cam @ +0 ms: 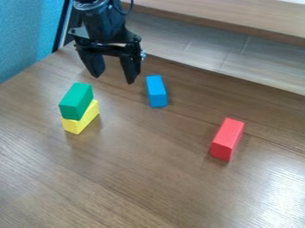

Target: Move the green block from the yellow block to the middle of the table

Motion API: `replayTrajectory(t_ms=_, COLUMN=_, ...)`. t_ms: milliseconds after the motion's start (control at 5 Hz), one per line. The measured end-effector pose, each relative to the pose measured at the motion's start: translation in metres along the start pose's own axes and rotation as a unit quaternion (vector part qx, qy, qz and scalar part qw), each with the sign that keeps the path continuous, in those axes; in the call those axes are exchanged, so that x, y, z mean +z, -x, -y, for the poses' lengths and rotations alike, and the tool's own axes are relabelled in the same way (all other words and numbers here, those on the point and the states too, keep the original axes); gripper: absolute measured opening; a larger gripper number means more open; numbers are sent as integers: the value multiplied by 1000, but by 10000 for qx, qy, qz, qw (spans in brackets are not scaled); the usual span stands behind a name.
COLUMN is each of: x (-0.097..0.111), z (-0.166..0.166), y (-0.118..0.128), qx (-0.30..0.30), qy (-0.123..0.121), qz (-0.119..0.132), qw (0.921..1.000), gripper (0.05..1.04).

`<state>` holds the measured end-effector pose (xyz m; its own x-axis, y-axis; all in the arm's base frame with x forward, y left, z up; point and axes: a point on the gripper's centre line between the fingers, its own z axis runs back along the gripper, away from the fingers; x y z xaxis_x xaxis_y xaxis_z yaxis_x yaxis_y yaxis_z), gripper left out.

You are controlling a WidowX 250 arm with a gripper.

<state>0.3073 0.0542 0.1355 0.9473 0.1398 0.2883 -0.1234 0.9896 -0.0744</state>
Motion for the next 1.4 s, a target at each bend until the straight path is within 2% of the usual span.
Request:
replayTrajectory(t_ms=400, x=-7, z=-4, y=5, qx=103, qy=18, qz=-206, qw=9997, gripper=1000)
replayTrajectory(t_ms=600, x=-11, z=-14, y=9, qx=215, qy=-12, qz=-416, qw=9989, gripper=1000)
replayTrajectory(t_ms=800, x=-7, z=-30, y=7, qx=397, qy=-104, qz=-341, qw=9986, gripper=1000)
replayTrajectory(t_ms=1000, x=-9, z=-47, y=11, qx=607, qy=-226, qz=-416, qw=9970, gripper=1000)
replayTrajectory(t_ms=1400, x=-29, z=-82, y=22, qx=970, qy=-414, qz=-659, qw=9922, gripper=1000)
